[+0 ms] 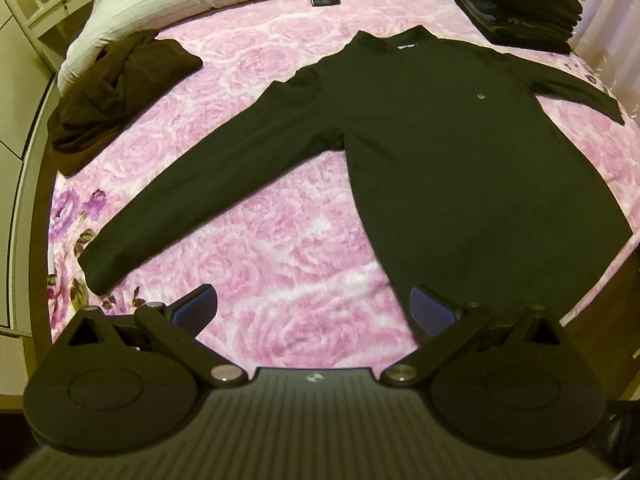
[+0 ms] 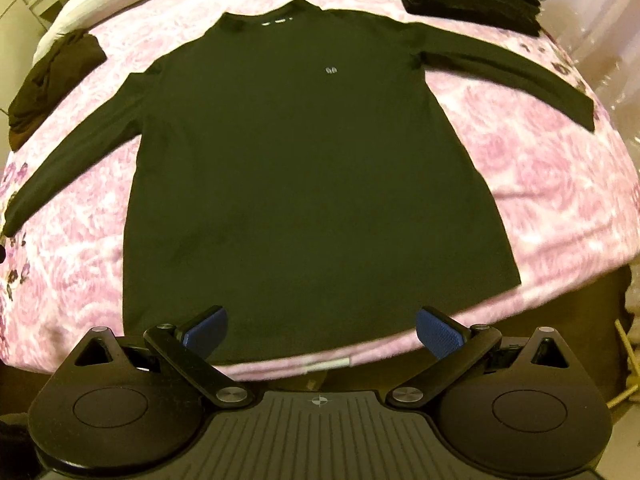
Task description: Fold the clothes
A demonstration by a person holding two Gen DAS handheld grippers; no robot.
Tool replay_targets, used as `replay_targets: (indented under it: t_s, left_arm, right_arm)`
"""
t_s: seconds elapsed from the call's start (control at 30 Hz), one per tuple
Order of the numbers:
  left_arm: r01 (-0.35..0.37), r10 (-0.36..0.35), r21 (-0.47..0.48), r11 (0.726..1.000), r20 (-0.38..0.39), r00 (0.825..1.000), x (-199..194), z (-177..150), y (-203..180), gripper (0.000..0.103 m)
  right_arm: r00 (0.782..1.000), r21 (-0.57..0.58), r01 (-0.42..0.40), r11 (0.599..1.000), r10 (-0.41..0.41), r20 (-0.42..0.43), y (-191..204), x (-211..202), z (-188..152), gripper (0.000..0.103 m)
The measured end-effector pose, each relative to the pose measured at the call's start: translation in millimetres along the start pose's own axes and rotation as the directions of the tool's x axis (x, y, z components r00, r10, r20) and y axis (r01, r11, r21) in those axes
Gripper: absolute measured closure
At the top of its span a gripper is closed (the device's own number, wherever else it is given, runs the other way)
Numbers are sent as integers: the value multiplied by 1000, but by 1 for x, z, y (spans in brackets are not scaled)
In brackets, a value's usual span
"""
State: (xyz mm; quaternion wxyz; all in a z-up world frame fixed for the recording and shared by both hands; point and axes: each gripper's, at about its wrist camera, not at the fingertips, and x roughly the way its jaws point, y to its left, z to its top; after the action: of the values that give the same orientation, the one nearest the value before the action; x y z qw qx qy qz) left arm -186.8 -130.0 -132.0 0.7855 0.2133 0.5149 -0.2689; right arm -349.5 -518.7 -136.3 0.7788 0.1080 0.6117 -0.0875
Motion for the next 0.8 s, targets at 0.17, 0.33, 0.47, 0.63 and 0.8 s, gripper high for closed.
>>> replay_targets:
  t_s: [0.17, 0.33, 0.47, 0.63, 0.8]
  left_arm:
    - [-12, 13, -32, 999, 13, 1000, -2, 8, -13, 2]
    - [-13, 14, -66, 998, 16, 1000, -3, 10, -23, 2]
    - [3, -2, -74, 997, 8, 1000, -1, 6, -26, 2]
    - [3, 0, -68, 998, 40, 999, 2, 4, -2, 2]
    - [-42, 46, -40, 998, 92, 995, 11, -5, 62, 2]
  right_arm:
    - [1000, -51, -19, 998, 19, -12, -6, 9, 15, 0]
    - [999, -120, -35, 992, 34, -13, -3, 14, 29, 0]
    - [999, -149, -33, 988, 32, -8, 3, 18, 40, 0]
    - [996, -242, -50, 969, 65, 55, 40, 17, 53, 0]
    - [965, -559, -81, 825, 205, 162, 139, 13, 58, 1]
